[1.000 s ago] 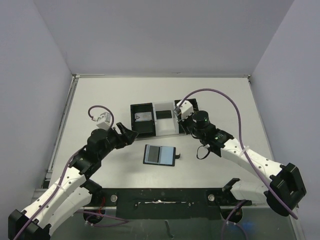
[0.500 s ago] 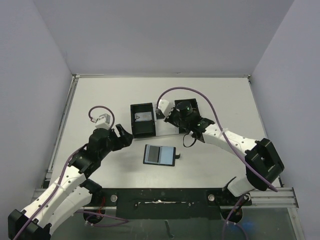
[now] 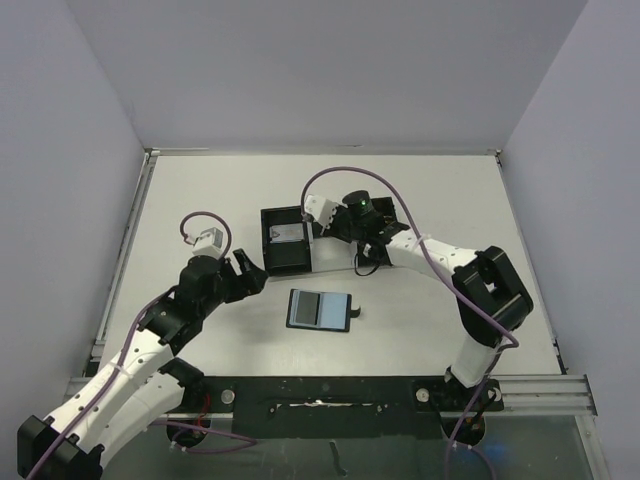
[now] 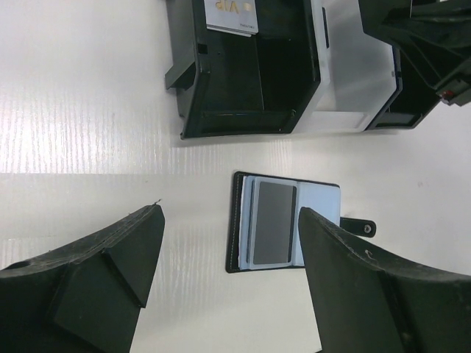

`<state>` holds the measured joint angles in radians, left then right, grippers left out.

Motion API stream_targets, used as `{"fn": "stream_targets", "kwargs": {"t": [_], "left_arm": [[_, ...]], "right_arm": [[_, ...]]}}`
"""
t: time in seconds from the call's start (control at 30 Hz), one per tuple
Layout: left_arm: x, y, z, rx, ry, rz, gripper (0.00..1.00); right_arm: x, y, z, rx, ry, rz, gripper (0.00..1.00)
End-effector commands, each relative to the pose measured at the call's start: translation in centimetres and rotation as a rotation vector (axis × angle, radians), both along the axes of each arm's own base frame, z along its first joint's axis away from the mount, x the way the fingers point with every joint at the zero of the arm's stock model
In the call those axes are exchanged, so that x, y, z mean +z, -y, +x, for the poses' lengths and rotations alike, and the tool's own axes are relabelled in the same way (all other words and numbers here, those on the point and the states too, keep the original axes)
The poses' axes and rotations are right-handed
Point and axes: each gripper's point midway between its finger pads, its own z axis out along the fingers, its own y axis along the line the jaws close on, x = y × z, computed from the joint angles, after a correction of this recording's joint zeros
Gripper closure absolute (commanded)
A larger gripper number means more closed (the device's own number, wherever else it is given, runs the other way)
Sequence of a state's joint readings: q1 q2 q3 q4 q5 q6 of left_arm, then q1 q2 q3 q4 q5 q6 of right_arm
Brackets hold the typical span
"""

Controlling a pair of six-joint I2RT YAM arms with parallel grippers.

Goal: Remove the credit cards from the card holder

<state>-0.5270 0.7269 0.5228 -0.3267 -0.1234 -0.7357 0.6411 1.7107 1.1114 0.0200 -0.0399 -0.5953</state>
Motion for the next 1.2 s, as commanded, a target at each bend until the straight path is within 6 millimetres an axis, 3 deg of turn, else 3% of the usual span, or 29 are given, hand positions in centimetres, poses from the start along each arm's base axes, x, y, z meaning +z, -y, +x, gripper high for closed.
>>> {"fn": "stream_targets", "kwargs": {"t": [0.0, 0.73, 1.17], "left_arm": [[2.3, 0.6, 0.7, -0.03, 0.048, -0.017, 0.27], [1.9, 0.6, 0.3, -0.034, 0.034, -0.029, 0.27], [2.0, 0.3, 0.0, -0.023, 0.035, -0.036, 0.27]], "right_arm": [[3.2, -1.1, 2.8, 0.065, 0.13, 0.027, 1.0], [-1.7, -2.0, 6.6, 0.074, 0.118, -0.141, 0.96], [-3.9, -2.3, 6.9, 0.088, 0.101, -0.19, 0.89]]}}
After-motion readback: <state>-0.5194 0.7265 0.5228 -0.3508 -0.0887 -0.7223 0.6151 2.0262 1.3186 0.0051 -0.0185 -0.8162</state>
